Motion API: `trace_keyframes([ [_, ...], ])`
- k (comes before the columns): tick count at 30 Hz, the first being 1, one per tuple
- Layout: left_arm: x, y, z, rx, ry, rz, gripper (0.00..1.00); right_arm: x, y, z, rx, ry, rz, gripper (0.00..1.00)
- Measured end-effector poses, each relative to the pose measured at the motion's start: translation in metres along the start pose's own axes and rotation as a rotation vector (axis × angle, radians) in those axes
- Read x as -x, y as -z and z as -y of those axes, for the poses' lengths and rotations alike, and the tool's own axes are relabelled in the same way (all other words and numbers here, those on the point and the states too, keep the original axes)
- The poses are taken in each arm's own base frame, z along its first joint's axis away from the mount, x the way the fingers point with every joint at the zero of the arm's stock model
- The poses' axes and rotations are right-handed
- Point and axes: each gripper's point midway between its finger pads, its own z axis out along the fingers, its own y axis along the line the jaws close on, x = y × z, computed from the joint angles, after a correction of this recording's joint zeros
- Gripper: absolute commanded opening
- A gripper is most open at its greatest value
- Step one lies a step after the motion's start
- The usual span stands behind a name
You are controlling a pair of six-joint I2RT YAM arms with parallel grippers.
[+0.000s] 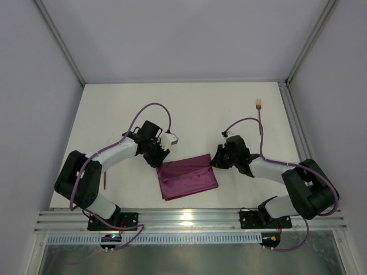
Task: Fold the napkin into a case and place the utensils inside
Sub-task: Smooth out the 2/3-rectangle-folded napkin at the center of the board.
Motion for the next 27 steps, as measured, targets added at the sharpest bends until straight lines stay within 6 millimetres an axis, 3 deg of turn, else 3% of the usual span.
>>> trace_keyframes([
  [4,-0.02,-0.007,-0.001,0.01,-0.013,-0.059,0.26,0.0,0.0,0.0,0.002,-0.002,0.005,0.04],
  [9,-0.038,-0.01,0.0,0.01,-0.036,-0.096,0.31,0.0,0.0,0.0,0.003,-0.008,0.01,0.04],
  [17,-0.038,-0.002,0.004,0.014,-0.072,-0.06,0.32,0.0,0.001,0.0,0.003,-0.01,0.013,0.04],
  [21,-0.021,0.016,0.008,0.023,-0.12,0.03,0.36,0.0,0.001,0.0,0.001,-0.009,0.011,0.04],
  [25,0.011,0.045,0.023,0.06,-0.272,0.177,0.6,-0.001,0.001,-0.001,-0.001,-0.007,0.011,0.04],
  [27,0.025,0.049,0.042,0.064,-0.394,0.23,0.64,-0.001,0.001,-0.001,-0.001,-0.007,0.01,0.04],
])
